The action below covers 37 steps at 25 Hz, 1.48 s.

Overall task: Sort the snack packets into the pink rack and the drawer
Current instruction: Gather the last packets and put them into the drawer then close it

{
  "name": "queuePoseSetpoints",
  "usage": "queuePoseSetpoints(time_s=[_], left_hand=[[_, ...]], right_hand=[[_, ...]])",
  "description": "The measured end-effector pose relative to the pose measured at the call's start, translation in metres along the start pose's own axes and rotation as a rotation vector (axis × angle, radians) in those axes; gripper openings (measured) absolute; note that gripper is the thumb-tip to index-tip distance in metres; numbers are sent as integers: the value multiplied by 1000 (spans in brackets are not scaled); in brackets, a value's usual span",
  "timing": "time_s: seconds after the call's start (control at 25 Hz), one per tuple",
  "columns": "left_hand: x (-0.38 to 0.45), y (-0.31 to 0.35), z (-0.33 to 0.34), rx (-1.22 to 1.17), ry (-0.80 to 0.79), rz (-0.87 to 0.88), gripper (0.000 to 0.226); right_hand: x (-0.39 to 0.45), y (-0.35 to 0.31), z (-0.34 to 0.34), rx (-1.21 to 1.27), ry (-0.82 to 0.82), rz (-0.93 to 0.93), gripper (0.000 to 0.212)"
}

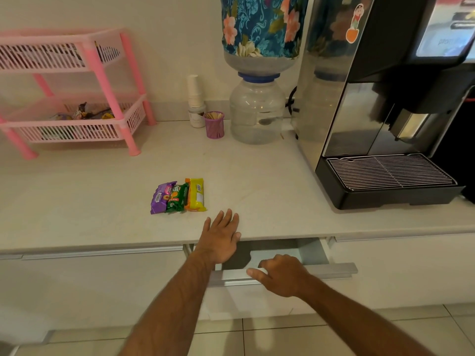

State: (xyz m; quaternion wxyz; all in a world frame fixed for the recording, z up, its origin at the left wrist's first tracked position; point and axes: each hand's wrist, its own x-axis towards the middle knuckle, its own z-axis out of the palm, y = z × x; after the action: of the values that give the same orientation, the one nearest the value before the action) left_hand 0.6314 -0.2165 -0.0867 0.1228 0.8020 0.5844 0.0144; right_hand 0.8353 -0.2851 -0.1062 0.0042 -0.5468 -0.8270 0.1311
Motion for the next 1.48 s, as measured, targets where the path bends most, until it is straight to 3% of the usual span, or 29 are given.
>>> queuePoseSetpoints(time_s=[0.08,0.32,0.4,0.52,0.56,0.72,0.8,0.92,1.04,1.2,1.32,1.48], left_hand=[[-1,-1,1,2,10,10,58],[-7,-3,-8,-78,72,16,51],[-7,-7,-19,-119,224,6,40],[-1,-23,-41,-52,511,-164,37],[2,-30,-49,-24,516,-239,42],[16,-47,-62,41,295,-385,68],[21,-50,-59,80,267,-386,63],[21,-51,-54,146,353,-335,38],[16,-52,-48,116,426,-243,31],[8,-42,-41,-29,507,72,17],[-1,-34,-34,-34,589,324,14],[-14,-16,-27,-172,653,493,12]], right_hand=[[-5,2,4,-6,27,-28,97],[-20,1,5,-65,-5,-171,85],[-27,1,8,-76,-13,-213,85],[-38,-2,12,-63,-46,-243,80],[-40,-3,13,-54,-57,-244,79],[-46,-4,14,-46,-68,-233,86],[-45,-4,13,-24,-86,-202,89],[-40,-3,10,54,-126,-115,92],[-30,-4,6,277,-57,51,75],[4,-9,-8,882,134,268,67],[34,-16,-33,1366,7,532,61],[49,-21,-49,1647,-210,673,76]])
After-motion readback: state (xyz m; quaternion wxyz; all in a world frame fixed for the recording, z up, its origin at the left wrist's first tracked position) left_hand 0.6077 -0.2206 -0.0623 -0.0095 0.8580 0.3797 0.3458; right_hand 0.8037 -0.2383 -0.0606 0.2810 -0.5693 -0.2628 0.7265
